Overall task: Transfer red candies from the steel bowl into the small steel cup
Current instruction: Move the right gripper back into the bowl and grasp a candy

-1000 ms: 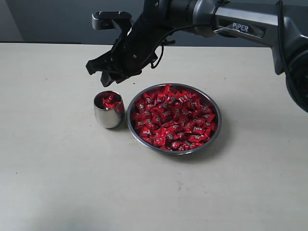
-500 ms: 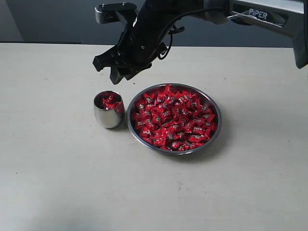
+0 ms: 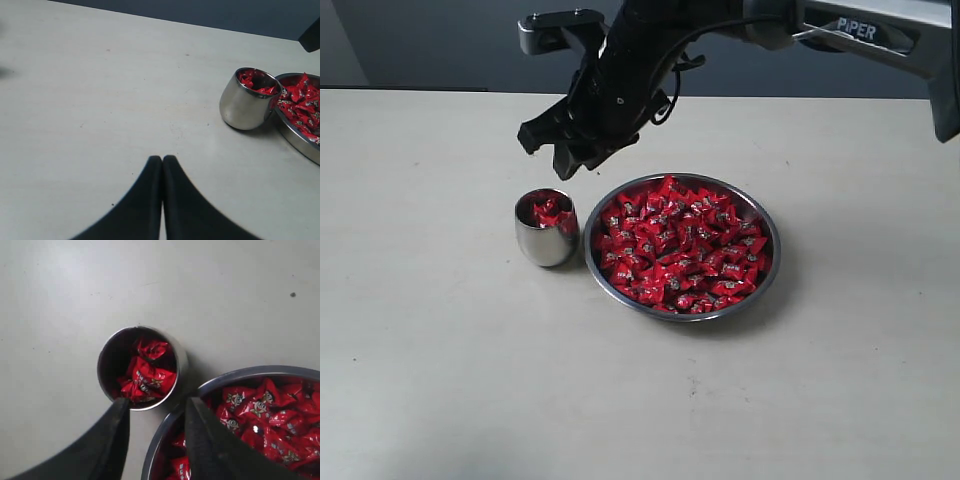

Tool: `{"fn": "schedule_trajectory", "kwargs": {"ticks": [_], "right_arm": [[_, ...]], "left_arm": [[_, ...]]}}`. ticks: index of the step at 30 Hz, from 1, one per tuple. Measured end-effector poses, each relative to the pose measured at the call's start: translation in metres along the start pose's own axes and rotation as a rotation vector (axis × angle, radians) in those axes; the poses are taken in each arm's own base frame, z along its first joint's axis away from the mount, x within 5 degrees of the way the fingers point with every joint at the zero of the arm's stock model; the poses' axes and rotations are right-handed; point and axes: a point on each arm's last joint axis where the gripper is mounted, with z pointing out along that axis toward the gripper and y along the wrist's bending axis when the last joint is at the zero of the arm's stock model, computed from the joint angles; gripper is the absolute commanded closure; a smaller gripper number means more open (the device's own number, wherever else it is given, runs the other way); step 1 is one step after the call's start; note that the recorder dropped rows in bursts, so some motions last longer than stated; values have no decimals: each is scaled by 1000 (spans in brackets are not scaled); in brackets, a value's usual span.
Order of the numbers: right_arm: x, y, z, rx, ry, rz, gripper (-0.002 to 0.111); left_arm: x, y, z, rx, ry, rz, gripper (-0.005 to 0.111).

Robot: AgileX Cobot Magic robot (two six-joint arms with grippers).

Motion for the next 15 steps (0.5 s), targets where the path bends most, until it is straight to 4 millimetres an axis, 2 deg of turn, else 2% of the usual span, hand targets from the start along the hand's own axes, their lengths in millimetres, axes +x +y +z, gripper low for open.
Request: {"fn": "schedule_trajectory", "kwargs": {"ticks": [4,8,15], "right_arm": [[3,1,-4,2,30,-15,71],[4,3,-19,22,29,-39,71],[22,7,-40,59,19,-52,71]], "left_arm": [[0,0,0,0,0,0,106],[0,0,0,0,0,0,106],[0,0,0,0,0,0,106]]}}
